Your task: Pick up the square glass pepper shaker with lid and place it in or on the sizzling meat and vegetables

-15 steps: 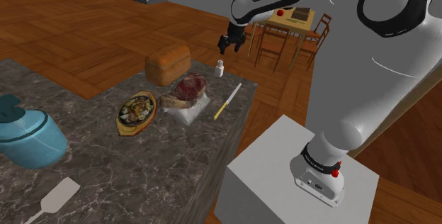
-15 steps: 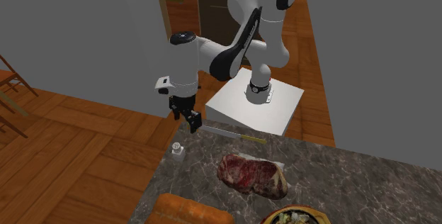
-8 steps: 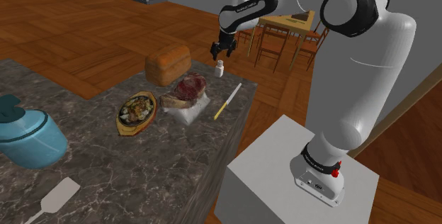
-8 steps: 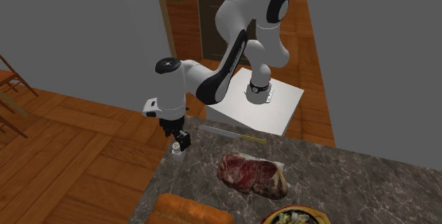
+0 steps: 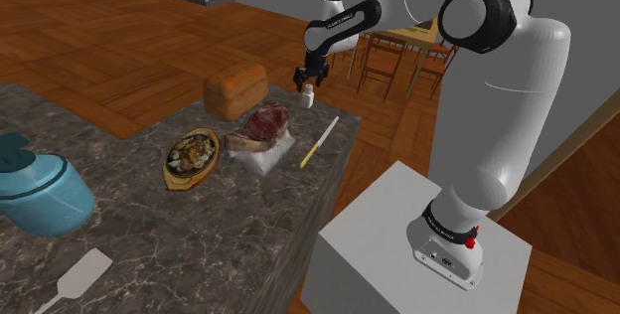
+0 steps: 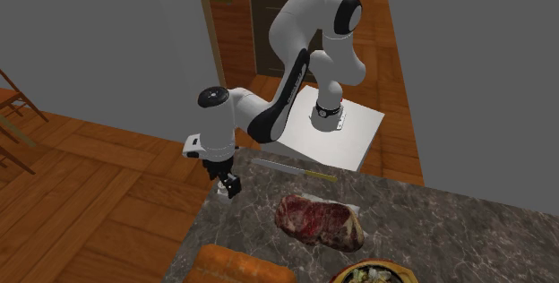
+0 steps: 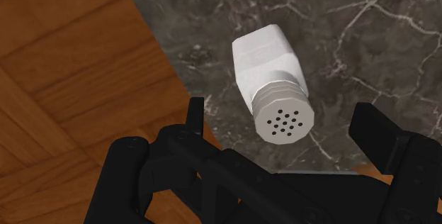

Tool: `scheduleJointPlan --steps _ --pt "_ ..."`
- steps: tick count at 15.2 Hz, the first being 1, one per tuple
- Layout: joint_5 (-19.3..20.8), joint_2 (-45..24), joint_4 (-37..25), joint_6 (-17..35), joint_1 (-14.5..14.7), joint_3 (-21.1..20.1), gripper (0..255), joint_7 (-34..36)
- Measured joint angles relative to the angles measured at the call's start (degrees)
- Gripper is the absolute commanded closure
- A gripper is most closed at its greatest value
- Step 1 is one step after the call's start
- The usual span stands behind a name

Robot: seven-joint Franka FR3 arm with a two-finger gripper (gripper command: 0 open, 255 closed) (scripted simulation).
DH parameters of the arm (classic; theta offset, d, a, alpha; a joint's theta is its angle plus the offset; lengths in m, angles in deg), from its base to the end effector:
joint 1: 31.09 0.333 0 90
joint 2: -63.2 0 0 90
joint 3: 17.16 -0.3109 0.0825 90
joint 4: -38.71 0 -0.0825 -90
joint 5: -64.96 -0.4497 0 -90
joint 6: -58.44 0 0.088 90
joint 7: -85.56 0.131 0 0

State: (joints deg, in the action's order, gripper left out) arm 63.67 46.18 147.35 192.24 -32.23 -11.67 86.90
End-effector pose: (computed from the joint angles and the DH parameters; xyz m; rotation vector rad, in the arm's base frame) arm 0.6848 -0.0770 0.2947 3.1082 -0.2294 0.2231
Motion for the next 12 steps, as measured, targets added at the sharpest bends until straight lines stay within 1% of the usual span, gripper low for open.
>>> scheduleJointPlan --steps 5,6,12 --pt "0.0 -0.1 0.0 0.1 0.0 0.0 0 0.0" --pt "0.0 -0.1 0.0 0.1 0.0 0.0 255 0.0" --pt "0.0 -0.1 0.0 0.1 0.0 0.0 255 0.0"
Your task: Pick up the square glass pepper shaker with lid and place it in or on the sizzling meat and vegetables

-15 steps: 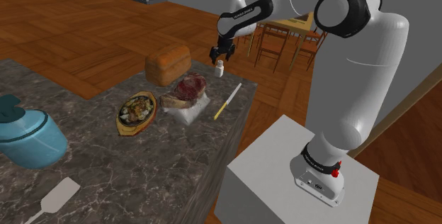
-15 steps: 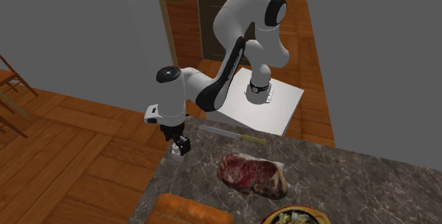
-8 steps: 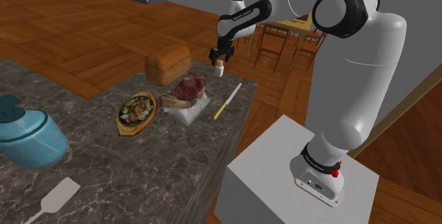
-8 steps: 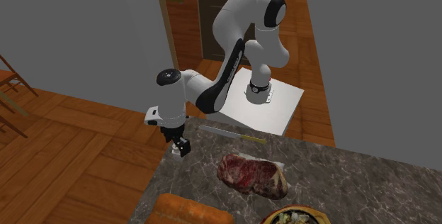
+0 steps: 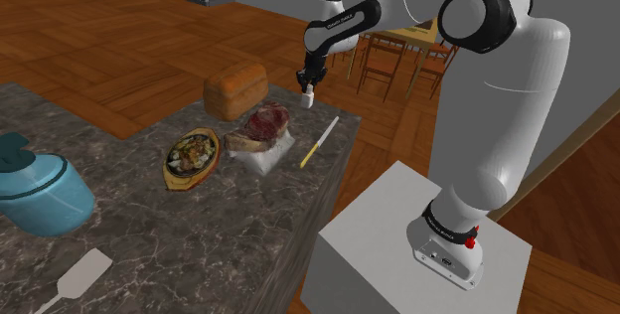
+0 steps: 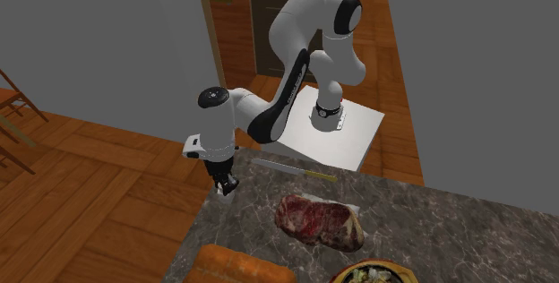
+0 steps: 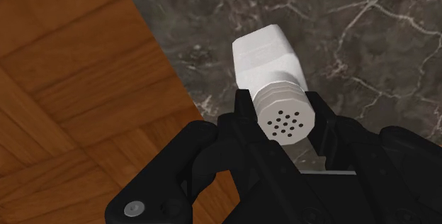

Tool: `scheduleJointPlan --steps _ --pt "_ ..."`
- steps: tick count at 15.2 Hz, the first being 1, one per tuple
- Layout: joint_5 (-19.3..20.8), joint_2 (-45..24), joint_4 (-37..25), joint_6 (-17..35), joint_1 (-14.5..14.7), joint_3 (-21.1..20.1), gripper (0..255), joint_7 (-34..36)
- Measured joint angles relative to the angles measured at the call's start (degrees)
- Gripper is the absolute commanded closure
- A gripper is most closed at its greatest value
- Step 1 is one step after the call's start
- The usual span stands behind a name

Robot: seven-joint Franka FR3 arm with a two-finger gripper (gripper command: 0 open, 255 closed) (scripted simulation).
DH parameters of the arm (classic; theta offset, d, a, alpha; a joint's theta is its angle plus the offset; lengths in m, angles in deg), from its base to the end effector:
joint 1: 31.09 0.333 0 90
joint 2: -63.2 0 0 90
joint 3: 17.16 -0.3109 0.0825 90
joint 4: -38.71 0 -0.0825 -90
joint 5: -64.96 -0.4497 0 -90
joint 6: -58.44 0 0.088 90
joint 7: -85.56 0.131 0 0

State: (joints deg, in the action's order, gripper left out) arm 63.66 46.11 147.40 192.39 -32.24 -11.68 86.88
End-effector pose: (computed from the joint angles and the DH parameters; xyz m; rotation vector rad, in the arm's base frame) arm 0.6847 -0.0770 0.2937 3.1082 -0.2290 0.2239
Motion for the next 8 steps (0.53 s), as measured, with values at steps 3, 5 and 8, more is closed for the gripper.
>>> scheduleJointPlan --steps 3,5,8 --pt "0.0 0.0 0.0 0.0 0.0 0.0 255 0.0" --pt "0.0 0.1 -0.2 -0.3 0.0 0.0 255 0.0" --pt "0.2 1.2 -0.9 -2.1 0.1 0.0 255 0.2"
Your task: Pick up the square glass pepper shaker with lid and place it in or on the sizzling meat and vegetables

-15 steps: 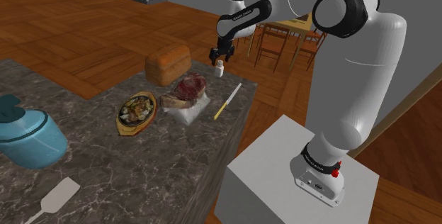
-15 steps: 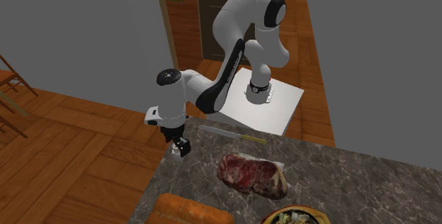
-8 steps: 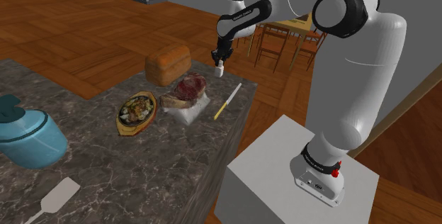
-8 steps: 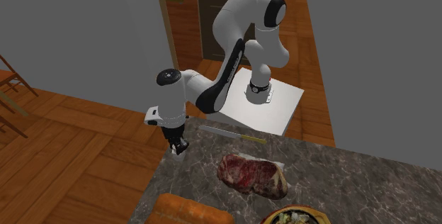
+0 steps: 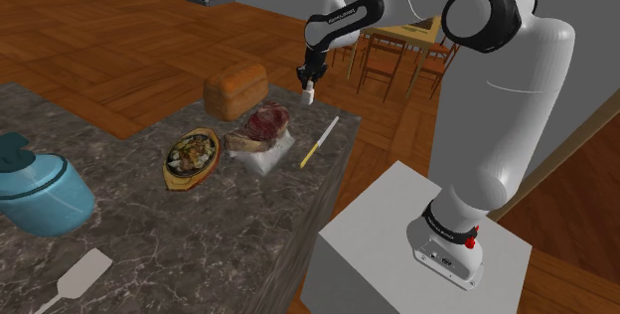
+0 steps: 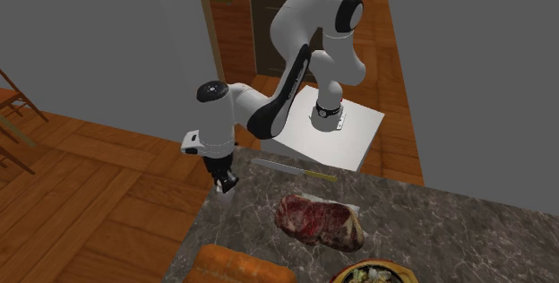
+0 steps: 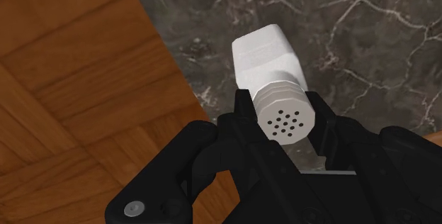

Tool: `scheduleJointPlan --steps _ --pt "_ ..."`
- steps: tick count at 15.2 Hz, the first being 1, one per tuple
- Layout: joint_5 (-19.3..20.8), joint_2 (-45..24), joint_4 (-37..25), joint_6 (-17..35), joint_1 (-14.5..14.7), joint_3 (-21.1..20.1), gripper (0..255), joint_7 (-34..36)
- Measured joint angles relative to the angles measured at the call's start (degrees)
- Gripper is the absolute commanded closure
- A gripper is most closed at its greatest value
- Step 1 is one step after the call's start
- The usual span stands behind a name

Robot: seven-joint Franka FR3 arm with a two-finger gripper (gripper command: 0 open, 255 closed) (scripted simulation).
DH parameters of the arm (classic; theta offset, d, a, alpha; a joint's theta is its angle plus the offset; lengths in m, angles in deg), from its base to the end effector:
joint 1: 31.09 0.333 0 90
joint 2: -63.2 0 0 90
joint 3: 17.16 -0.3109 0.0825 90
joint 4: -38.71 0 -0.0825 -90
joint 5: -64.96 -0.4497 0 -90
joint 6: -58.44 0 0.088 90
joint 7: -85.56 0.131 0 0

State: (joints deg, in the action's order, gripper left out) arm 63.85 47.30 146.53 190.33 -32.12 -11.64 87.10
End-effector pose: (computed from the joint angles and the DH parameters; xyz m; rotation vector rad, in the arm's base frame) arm 0.6859 -0.0760 0.3121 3.1081 -0.2297 0.2238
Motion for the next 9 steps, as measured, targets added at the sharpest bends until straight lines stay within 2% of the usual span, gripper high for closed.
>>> scheduleJointPlan --steps 9 --pt "0.3 2.5 -3.5 -6.0 0.0 0.2 255 0.0"
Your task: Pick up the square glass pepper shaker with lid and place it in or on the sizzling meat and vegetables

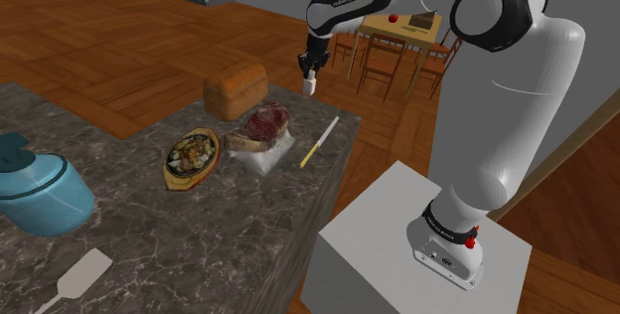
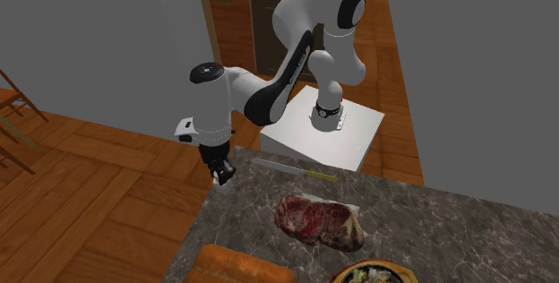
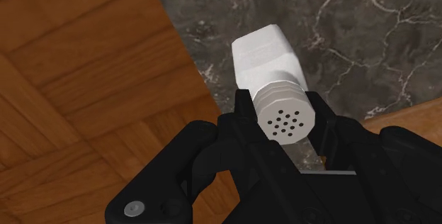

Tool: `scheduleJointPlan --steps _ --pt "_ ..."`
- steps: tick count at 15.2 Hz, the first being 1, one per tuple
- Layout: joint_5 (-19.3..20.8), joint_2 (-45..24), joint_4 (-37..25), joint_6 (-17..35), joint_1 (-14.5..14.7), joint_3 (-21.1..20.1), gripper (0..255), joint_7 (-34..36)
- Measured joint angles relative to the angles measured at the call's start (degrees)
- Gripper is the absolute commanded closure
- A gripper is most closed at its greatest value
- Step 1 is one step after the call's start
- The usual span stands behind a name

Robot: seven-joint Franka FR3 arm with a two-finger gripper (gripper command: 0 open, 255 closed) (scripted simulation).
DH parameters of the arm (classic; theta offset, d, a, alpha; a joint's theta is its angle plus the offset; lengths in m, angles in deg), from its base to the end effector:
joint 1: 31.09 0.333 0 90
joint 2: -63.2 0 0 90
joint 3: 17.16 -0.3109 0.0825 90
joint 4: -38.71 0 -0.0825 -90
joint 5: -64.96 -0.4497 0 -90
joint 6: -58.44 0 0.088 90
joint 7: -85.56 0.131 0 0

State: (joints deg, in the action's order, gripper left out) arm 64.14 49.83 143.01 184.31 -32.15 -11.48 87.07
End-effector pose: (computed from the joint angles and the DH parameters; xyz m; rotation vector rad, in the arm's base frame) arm 0.6901 -0.0782 0.3643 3.1081 -0.2292 0.2243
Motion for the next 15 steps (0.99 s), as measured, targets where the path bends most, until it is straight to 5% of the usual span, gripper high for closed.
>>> scheduleJointPlan --steps 11,15 --pt "0.3 2.3 -5.2 -7.5 0.1 0.1 255 0.2" --pt "1.2 2.8 -5.0 -7.8 2.4 -1.3 255 4.2"
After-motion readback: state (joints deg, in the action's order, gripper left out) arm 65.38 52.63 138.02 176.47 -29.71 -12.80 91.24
